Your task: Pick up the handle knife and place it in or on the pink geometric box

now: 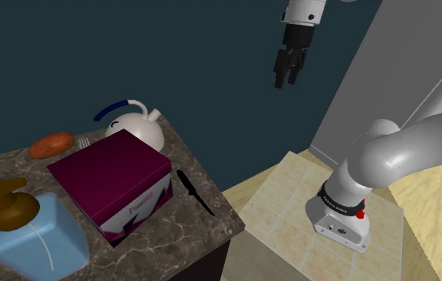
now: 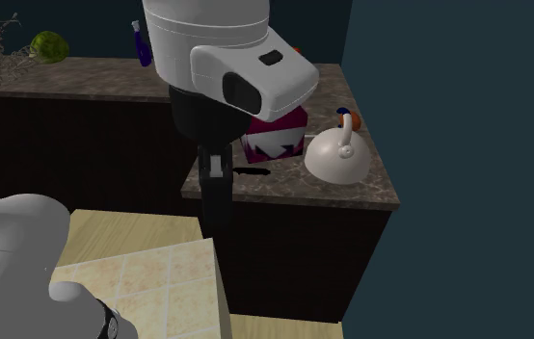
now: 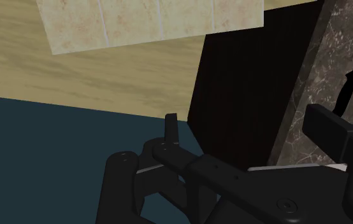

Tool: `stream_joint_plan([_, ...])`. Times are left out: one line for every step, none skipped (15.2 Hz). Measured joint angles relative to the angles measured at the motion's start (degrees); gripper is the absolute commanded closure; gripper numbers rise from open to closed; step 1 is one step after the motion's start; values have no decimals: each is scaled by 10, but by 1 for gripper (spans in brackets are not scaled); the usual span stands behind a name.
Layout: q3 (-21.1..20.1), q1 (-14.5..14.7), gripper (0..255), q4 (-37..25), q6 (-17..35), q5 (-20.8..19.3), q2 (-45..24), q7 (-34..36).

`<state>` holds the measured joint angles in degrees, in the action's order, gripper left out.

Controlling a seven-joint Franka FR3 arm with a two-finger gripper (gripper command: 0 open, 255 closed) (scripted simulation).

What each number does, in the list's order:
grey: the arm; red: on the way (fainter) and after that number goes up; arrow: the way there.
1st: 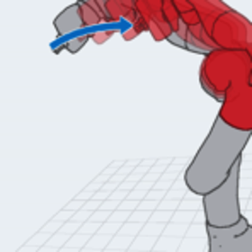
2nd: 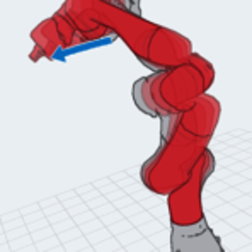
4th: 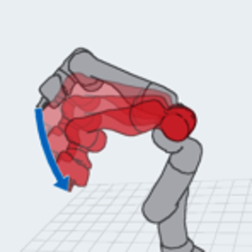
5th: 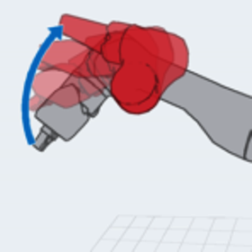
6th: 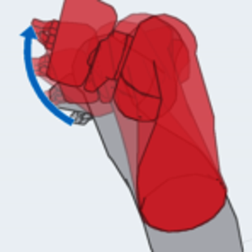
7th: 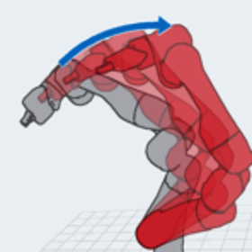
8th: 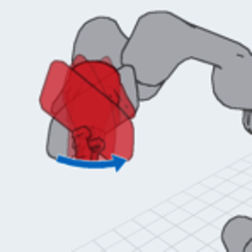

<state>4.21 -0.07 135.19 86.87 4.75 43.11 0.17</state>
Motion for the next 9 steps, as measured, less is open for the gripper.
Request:
stream_joint_plan([0, 0, 0, 0, 0, 0, 0, 0])
stream_joint_plan([-7, 2, 0, 4, 4, 4, 1, 8])
stream_joint_plan([-18, 5, 0, 11, 11, 11, 3, 21])
stream_joint_plan([-29, 7, 0, 25, 23, 19, 6, 33])
stream_joint_plan([-42, 11, 0, 35, 36, 27, 5, 48])
stream_joint_plan([-53, 14, 0, 42, 50, 35, 0, 61])
stream_joint_plan([-64, 16, 0, 45, 62, 41, -7, 74])
stream_joint_plan([-75, 19, 0, 54, 72, 48, -5, 87])
stream_joint_plan([-91, 24, 0, 61, 85, 58, -10, 104])
